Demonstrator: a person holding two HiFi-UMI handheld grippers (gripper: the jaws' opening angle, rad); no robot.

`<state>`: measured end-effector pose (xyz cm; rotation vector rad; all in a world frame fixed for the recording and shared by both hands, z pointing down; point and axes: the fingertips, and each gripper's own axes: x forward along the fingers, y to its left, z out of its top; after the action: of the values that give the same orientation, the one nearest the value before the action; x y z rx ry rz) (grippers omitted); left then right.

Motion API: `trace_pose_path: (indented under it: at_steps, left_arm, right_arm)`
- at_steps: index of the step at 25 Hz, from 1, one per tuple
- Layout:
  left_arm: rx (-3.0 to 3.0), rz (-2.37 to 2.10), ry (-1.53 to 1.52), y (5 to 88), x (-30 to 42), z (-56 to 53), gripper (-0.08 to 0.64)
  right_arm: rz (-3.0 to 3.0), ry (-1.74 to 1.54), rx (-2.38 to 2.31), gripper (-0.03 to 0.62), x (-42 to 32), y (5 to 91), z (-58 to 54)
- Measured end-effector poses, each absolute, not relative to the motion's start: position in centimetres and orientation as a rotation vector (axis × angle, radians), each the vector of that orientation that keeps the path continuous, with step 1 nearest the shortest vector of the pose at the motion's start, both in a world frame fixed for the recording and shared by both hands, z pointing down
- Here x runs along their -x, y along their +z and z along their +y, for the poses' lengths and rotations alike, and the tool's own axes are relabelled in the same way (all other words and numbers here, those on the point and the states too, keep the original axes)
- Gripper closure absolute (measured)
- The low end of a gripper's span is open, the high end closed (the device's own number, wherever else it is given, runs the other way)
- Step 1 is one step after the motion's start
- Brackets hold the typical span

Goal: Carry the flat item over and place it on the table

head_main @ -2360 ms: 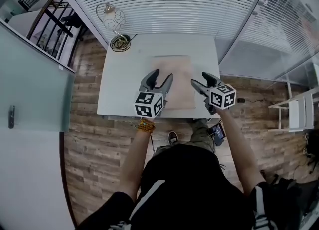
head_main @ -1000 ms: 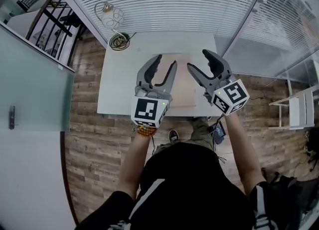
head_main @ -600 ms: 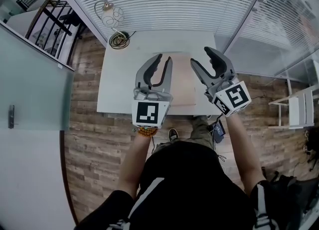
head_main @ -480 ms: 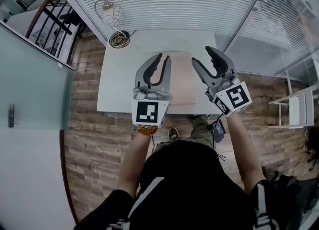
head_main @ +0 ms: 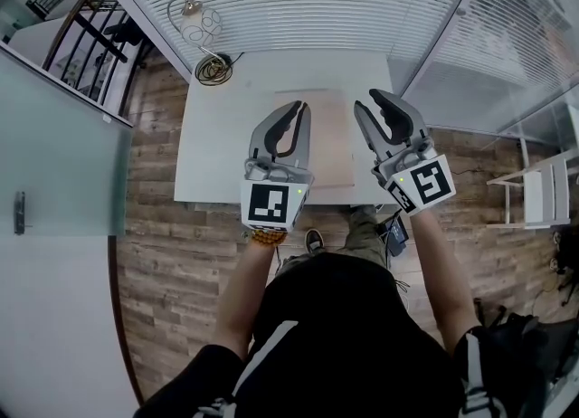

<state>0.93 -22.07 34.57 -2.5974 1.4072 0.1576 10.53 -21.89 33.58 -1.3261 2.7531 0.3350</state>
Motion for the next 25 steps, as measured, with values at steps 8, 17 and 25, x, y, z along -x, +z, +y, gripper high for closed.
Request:
trace_pose_path:
  at_steps: [8,17,25]
  left_arm:
    - [2.608,1.416,0.152,35.5,-0.5,-22.1,0.528]
    - [2.629,1.405,0.144,36.9,-0.4,-21.8,0.529]
    - [2.646,1.436,0.122,37.8,0.2,-21.9,0.529]
  right_arm:
    - [2.712,0.371,1.368,0.555,-11.1,33.9,-21.1]
    - [2.722,0.321,1.387,0.568,-11.2,35.6,-20.9]
    - [2.735,0.246,1.428,0.575,-11.8,37.7,-20.5]
